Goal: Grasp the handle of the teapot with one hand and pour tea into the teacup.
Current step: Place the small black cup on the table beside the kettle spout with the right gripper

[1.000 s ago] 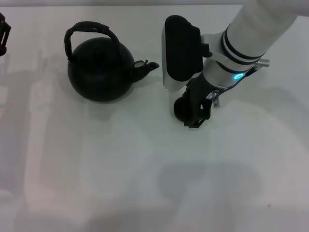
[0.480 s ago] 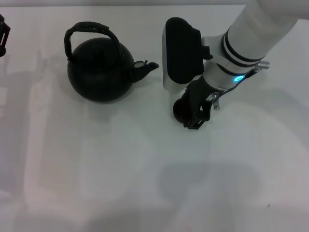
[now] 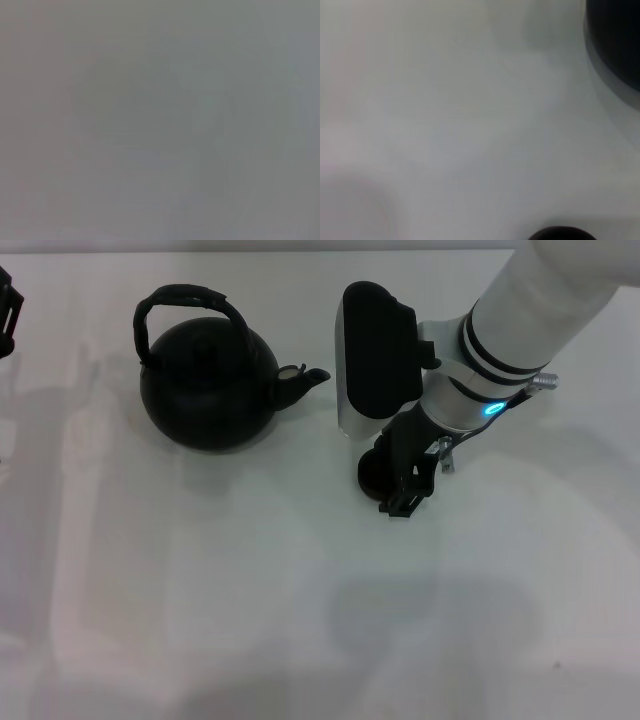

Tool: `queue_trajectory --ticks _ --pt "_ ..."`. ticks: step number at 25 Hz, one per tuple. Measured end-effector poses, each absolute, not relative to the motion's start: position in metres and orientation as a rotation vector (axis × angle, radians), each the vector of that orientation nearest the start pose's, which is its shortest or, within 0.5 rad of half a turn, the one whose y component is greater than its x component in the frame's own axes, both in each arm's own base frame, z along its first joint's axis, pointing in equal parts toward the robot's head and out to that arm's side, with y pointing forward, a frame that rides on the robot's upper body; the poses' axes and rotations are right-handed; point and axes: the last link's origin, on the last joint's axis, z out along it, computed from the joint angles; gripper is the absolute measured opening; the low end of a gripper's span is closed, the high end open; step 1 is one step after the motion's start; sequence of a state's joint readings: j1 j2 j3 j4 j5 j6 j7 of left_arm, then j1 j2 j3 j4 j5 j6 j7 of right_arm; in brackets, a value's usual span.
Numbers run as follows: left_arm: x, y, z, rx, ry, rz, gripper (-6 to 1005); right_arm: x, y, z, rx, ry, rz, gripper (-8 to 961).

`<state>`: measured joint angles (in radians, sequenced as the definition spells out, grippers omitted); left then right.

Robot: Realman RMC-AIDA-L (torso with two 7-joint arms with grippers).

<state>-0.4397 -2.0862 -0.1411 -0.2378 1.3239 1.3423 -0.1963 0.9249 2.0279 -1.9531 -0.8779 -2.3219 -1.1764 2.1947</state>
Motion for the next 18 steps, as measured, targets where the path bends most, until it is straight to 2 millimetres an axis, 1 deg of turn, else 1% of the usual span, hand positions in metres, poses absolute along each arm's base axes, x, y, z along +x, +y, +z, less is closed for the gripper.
queue_trajectory --ticks 7,18 --pt "-0.3322 0.3102 -0.0091 -1.317 -0.710 -0.865 888 0.1468 0.3606 -0.1080 -2.944 -0.027 -0.788 844" --pt "-0.3323 0.3103 -0.0089 -1.318 -0.709 -0.864 887 0.1489 0.3673 -0.0996 -2.945 0.096 -0.622 846"
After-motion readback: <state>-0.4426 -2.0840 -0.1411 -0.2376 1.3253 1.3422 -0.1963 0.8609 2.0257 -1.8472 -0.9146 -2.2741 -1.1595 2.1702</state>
